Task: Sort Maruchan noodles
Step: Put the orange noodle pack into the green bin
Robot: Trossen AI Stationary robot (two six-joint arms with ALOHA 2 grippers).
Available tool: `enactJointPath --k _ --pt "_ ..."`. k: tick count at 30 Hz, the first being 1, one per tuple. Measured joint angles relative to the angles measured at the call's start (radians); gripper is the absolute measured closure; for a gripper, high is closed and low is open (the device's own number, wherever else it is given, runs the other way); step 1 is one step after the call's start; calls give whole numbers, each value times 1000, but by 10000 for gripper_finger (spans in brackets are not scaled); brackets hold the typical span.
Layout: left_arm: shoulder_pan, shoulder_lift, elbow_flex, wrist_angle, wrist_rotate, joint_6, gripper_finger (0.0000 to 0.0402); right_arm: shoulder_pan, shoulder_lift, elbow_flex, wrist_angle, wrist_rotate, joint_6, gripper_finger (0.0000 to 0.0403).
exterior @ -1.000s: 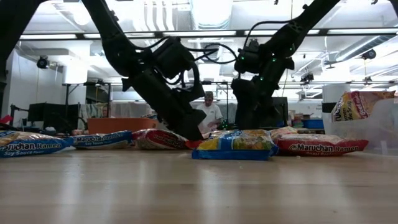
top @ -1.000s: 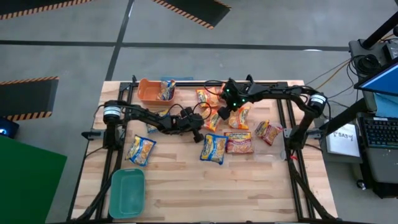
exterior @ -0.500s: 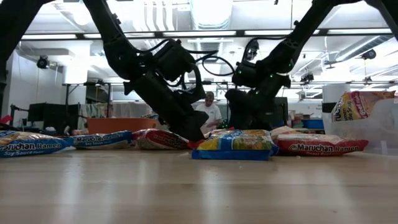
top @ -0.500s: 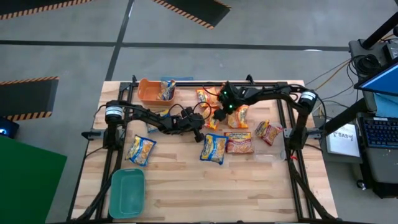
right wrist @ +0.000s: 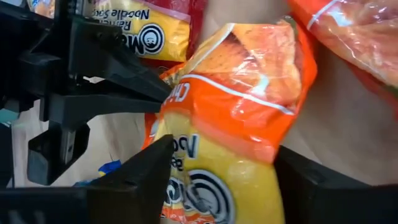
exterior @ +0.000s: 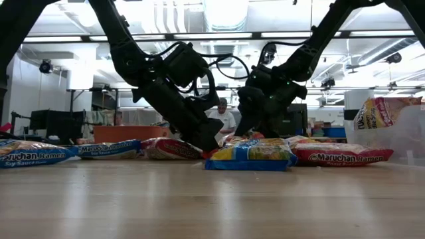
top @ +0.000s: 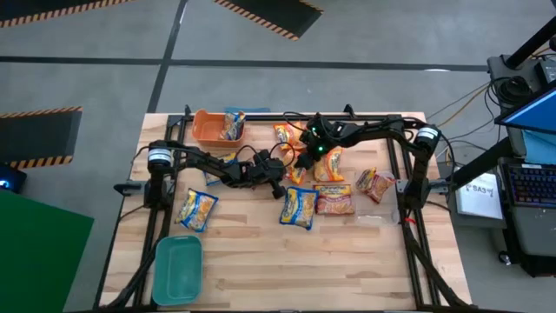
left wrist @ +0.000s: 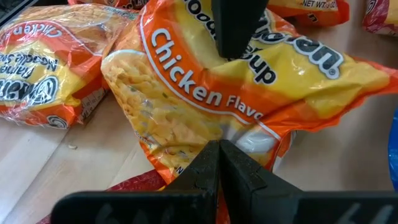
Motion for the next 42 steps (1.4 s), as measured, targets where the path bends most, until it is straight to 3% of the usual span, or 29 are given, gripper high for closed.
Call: enactJointPath --k 12,21,24,29,32,36,42 --pt "-6 -117 -3 -122 8 30 402 0 -36 -1 0 -9 -62 330" --pt "-25 -346 -16 -164 7 104 402 19 -210 -47 -2 1 -174 349" --pt "-36 -423 -30 -127 51 123 402 44 -303 -94 -1 13 -232 349" --pt "-37 -497 -89 59 267 83 398 136 -477 -200 13 169 -364 349" --pt "-37 -500 -125 157 345 42 381 219 -570 -276 62 295 -422 349" --pt "-36 -495 -160 199 349 -9 335 330 -667 -362 150 430 -478 349" --pt "-36 -467 -165 213 349 -77 228 438 -738 -409 191 567 -524 349"
